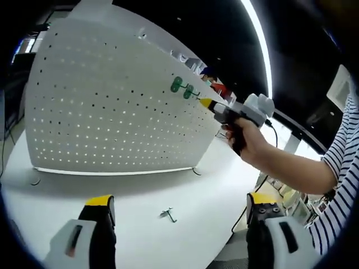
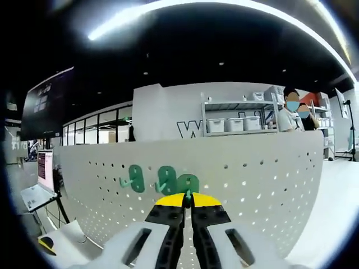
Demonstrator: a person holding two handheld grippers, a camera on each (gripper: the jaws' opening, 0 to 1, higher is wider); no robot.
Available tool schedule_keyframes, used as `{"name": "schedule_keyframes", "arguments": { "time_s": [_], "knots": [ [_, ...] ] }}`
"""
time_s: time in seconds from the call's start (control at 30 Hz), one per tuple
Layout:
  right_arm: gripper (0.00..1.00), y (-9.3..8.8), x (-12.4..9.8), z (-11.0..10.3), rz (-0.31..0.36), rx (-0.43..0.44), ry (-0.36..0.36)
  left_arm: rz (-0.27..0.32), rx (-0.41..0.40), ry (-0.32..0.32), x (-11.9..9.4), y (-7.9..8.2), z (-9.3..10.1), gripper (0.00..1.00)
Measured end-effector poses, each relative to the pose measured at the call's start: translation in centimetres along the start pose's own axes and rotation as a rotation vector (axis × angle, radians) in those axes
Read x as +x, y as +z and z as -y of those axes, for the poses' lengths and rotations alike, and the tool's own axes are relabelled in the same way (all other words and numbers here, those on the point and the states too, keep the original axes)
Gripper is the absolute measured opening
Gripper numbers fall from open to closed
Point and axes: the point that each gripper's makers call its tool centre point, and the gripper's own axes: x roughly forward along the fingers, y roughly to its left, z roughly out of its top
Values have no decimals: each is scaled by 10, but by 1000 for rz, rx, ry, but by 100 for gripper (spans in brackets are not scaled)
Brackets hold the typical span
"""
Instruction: Insert the hook assembly into the mounting plate slot until the hook locks in place.
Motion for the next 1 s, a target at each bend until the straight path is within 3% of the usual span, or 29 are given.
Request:
{"name": "schedule_keyframes", "arguments": {
  "time_s": [0.5, 1.0],
  "knots": [
    [0, 14, 9, 19, 35, -17, -56, -10, -5, 18, -2, -6, -4, 100],
    [0, 12, 12, 19, 46, -37, -56, -11, -21, 6, 1, -6, -7, 99]
  ]
}}
